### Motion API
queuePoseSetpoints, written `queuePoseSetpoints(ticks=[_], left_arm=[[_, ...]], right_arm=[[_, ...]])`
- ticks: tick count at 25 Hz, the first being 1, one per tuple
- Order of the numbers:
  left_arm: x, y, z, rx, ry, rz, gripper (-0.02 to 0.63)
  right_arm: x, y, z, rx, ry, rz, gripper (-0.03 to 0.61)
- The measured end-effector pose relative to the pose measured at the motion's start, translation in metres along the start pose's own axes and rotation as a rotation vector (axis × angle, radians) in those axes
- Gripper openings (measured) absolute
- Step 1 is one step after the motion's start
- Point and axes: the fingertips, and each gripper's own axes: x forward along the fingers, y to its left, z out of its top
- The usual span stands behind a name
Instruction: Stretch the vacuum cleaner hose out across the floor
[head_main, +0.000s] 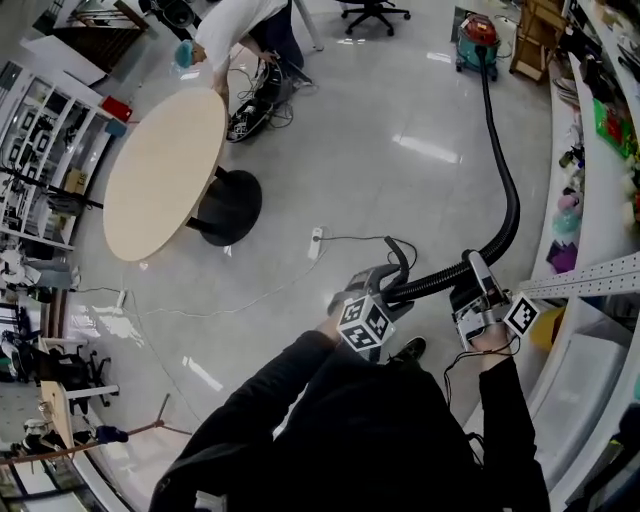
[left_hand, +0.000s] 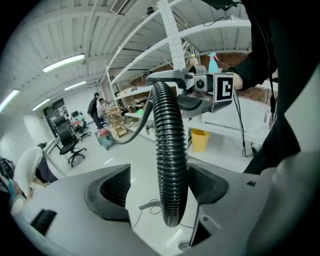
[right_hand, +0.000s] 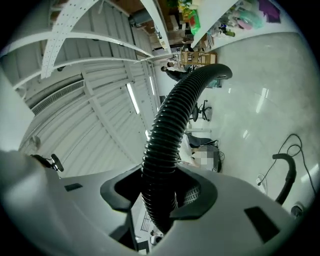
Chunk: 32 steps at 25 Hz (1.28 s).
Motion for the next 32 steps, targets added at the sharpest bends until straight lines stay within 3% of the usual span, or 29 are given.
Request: queuePoseSetpoints(ticks=[5,7,11,12,13,15,18,21,23,26,29,32], left_arm=[[0.011,-0.031,0.015,0.054,-0.073,-0.155,0.326],[0.000,-0.039,0.021,0.005,-0.128,-0.219,0.207],[-0.047,-0.035,0.020,-0.168,-0.226,-0.328,0.195],[-0.060,-0.033,0.017,-0.201,-0.244,-0.353,0.193],[-0.071,-0.031,0.014,-0.221,-0.255,-0.376,0.193],[-0.092,-0.031,0.002,-0.246,-0.258,-0.424,0.193],[-0.118,-0.031,-0.026,-0.294,-0.228,-0.474,0.192],[-0.125,-0.018,-0.068,-0.357,-0.160,-0.450,0.192],[-0.124,-0.010,-0.097,-0.410,-0.099,-0.425,0.192],[-0.129,0.000,-0.118,-0.480,-0.042,-0.422,0.192],[-0.142,0.009,-0.105,-0.567,-0.060,-0.470,0.192],[-0.159,0.016,-0.067,-0.662,-0.126,-0.545,0.192]], right_arm=[[-0.010,0.019,0.017,-0.015,-0.029,0.015,0.178],[-0.009,0.020,0.023,-0.022,-0.049,-0.009,0.178],[0.008,0.011,0.009,-0.022,-0.087,-0.072,0.181],[0.012,0.006,0.002,-0.023,-0.104,-0.100,0.204],[0.015,-0.001,-0.007,-0.024,-0.121,-0.138,0.267],[0.014,-0.019,-0.036,-0.026,-0.140,-0.243,0.350],[0.000,-0.048,-0.103,-0.009,-0.140,-0.386,0.367],[-0.010,-0.065,-0.176,0.020,-0.115,-0.446,0.365],[-0.016,-0.069,-0.226,-0.006,-0.041,-0.457,0.365],[-0.013,-0.058,-0.300,-0.102,0.158,-0.401,0.365],[0.001,-0.042,-0.360,-0.226,0.325,-0.342,0.365],[0.003,-0.036,-0.378,-0.373,0.350,-0.358,0.365]])
